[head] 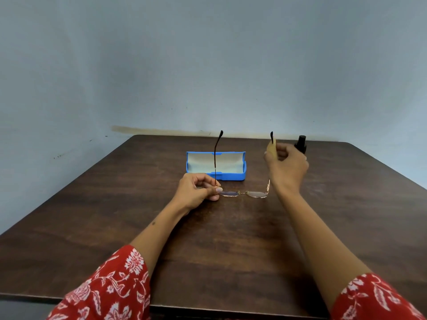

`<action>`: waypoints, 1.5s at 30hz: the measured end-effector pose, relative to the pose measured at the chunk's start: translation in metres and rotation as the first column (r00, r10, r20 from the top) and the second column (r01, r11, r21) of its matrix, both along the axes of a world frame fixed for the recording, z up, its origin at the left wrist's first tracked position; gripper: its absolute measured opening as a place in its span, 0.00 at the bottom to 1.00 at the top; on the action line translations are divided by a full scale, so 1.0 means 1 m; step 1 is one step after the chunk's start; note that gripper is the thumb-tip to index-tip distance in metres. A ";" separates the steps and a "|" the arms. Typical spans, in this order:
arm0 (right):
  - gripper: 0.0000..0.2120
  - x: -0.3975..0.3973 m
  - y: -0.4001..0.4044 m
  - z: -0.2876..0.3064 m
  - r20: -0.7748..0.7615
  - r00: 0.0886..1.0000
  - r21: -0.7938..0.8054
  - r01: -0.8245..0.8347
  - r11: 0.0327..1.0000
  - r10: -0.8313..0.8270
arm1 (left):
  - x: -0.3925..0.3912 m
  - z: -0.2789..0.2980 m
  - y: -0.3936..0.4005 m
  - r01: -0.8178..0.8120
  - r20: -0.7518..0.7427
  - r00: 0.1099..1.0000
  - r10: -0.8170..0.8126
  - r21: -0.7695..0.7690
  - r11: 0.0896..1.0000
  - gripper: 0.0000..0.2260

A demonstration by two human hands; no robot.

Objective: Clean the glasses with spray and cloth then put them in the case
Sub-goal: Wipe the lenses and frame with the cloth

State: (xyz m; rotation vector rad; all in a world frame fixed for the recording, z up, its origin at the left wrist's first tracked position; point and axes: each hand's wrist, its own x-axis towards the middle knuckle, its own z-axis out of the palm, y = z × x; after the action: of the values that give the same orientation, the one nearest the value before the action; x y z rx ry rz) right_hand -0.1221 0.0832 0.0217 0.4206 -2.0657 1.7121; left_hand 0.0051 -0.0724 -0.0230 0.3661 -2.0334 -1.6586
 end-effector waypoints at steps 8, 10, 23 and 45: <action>0.08 -0.005 -0.001 0.011 -0.011 1.000 -0.041 0.021 0.999 -0.021 | -0.001 0.000 0.000 0.003 0.014 1.000 -0.003 -0.024 1.000 0.05; 0.07 -0.006 -0.002 0.023 -0.079 0.997 -0.063 0.010 0.998 -0.015 | -0.001 0.000 0.001 0.007 0.010 1.000 -0.007 -0.023 1.000 0.05; 0.08 -0.006 0.001 -0.003 0.022 0.999 -0.006 0.028 1.000 -0.028 | -0.002 -0.001 0.000 -0.001 0.005 1.000 0.002 -0.018 1.000 0.05; 0.08 0.054 -0.018 0.029 -0.295 0.949 -0.205 -0.177 0.963 0.112 | -0.003 -0.002 0.000 -0.031 0.027 0.999 0.031 0.005 1.000 0.06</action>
State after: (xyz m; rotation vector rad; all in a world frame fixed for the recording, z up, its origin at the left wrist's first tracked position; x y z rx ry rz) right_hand -0.0685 0.0652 0.0511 0.7121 -1.6499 1.8298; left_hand 0.0026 -0.0720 -0.0249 0.4213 -2.0333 -1.6493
